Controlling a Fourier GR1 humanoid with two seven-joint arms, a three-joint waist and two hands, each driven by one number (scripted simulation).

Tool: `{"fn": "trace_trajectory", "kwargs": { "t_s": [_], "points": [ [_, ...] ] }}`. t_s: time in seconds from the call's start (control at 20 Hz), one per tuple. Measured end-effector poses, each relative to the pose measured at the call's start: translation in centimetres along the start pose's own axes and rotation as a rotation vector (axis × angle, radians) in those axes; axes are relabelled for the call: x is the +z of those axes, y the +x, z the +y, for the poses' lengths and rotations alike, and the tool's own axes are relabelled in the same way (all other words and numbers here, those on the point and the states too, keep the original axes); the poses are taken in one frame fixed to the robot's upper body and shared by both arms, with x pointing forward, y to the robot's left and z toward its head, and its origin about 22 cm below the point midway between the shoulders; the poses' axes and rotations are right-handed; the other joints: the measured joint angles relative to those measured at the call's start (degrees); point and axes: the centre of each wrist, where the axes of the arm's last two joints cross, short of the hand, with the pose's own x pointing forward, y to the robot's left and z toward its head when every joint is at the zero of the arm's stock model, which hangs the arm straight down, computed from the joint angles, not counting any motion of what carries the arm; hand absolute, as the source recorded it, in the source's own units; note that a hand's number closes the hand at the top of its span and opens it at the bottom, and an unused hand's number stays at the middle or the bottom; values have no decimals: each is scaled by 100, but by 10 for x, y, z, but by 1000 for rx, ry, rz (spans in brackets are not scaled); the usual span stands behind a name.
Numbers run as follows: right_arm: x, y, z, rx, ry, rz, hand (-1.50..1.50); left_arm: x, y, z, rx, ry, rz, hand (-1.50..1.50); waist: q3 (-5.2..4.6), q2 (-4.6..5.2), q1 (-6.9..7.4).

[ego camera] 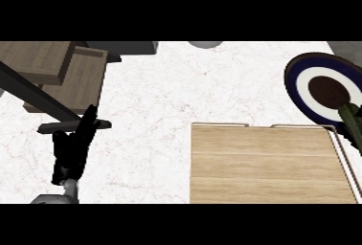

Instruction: Pick the squash from the tray and place it in the plate

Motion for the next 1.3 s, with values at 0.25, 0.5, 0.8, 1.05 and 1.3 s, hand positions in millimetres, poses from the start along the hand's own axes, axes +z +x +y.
{"fn": "trace_trajectory", "kwargs": {
  "t_s": [0.25, 0.5, 0.8, 1.05, 1.3],
  "points": [
    [-16, -20, -11, 7, -26, 79, 150, -3, 2, 4, 1, -6, -4, 0, 3, 11, 52],
    [-34, -44, -14, 29, -11, 141, 150, -2, 1, 1, -2, -7, -19, 0, 2, 25, 106],
    [-44, -68, -6, 74, 62, 195, 150, -4, 5, -6, -6, -15, -8, 0, 2, 49, 159],
    [-45, -81, 3, 72, 202, 246, 150, -7, 7, -12, -9, -29, -22, 0, 12, 87, 250],
    [-38, -90, 2, 73, 378, 305, -150, -8, 7, -14, -3, -43, -37, 0, 19, 112, 311]
  ]
}}
